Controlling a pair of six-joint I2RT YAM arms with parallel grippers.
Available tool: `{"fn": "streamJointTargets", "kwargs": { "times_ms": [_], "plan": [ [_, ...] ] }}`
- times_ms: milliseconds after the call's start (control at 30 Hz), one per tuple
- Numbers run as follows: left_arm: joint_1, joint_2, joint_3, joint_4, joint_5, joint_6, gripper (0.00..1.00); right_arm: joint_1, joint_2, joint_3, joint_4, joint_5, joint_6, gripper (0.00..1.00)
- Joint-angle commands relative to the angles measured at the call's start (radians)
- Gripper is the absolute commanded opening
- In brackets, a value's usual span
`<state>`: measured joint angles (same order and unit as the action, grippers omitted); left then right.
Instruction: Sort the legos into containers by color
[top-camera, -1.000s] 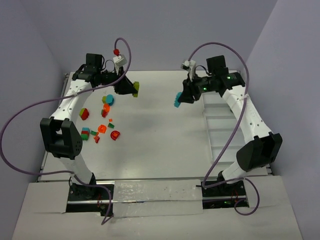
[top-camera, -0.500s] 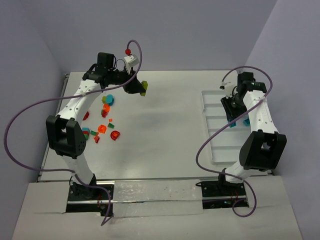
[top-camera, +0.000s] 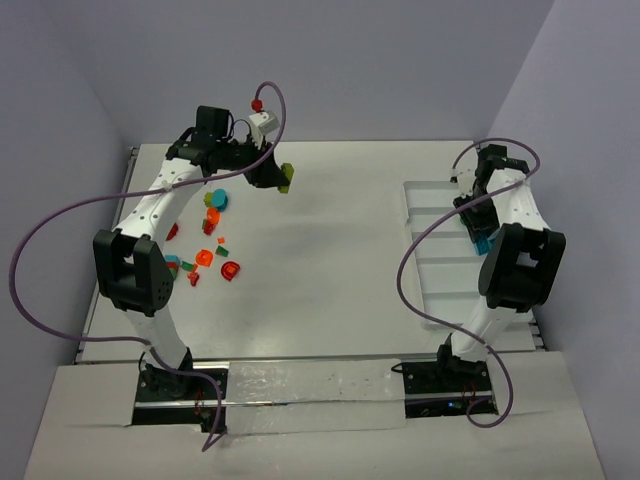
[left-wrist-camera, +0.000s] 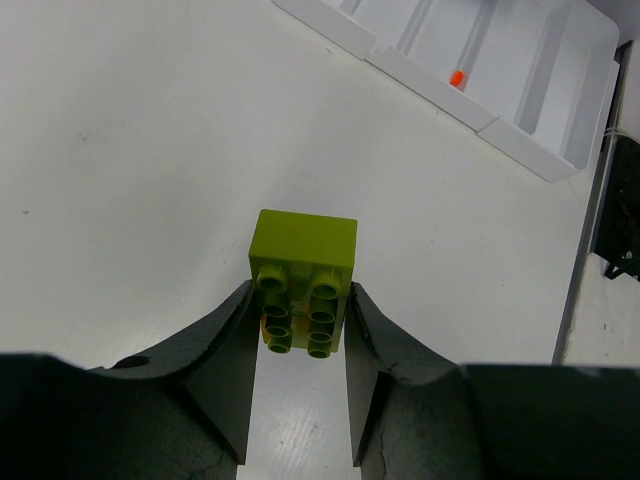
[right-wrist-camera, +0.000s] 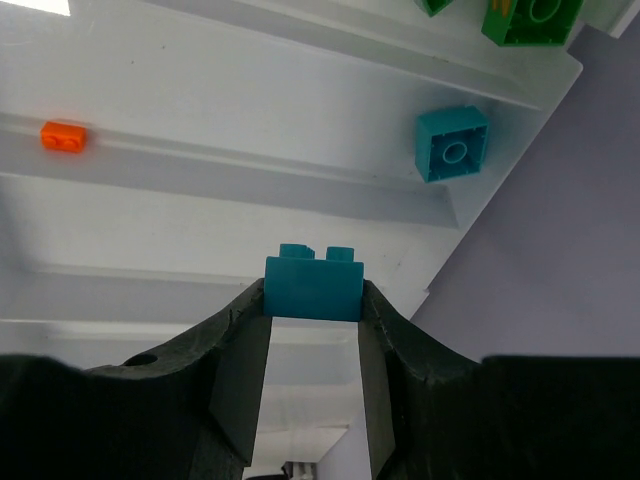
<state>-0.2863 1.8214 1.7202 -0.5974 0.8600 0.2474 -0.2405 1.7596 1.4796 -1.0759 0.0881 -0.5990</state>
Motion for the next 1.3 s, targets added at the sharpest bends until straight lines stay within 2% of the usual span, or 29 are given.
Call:
{"fn": "streamJointTargets", "kwargs": {
  "times_ms": [0, 667, 833, 1033, 1167, 1267],
  "plan": [
    [-0.001, -0.022, 0.061, -0.033, -0.031, 0.005, 0.0, -0.003, 0.047, 0.066, 0.038, 0.037, -0.027, 0.0],
    [-0.001, 0.009, 0.113, -0.038, -0.075, -0.051, 0.0, -0.002, 0.141, 0.045, 0.102, 0.072, -0.173, 0.0],
    [-0.001, 0.012, 0.12, -0.038, -0.08, -0.052, 0.0, -0.002, 0.161, 0.043, 0.099, 0.084, -0.193, 0.06],
    [-0.001, 0.012, 0.119, -0.04, -0.086, -0.046, 0.0, -0.002, 0.187, 0.056, 0.107, 0.106, -0.205, 0.18],
    [-0.001, 0.011, 0.118, -0.04, -0.087, -0.038, 0.0, -0.002, 0.196, 0.073, 0.084, 0.127, -0.21, 0.47],
    [-0.001, 0.01, 0.117, -0.037, -0.086, -0.035, 0.0, -0.002, 0.185, 0.087, 0.063, 0.129, -0.207, 0.53]
  ]
}}
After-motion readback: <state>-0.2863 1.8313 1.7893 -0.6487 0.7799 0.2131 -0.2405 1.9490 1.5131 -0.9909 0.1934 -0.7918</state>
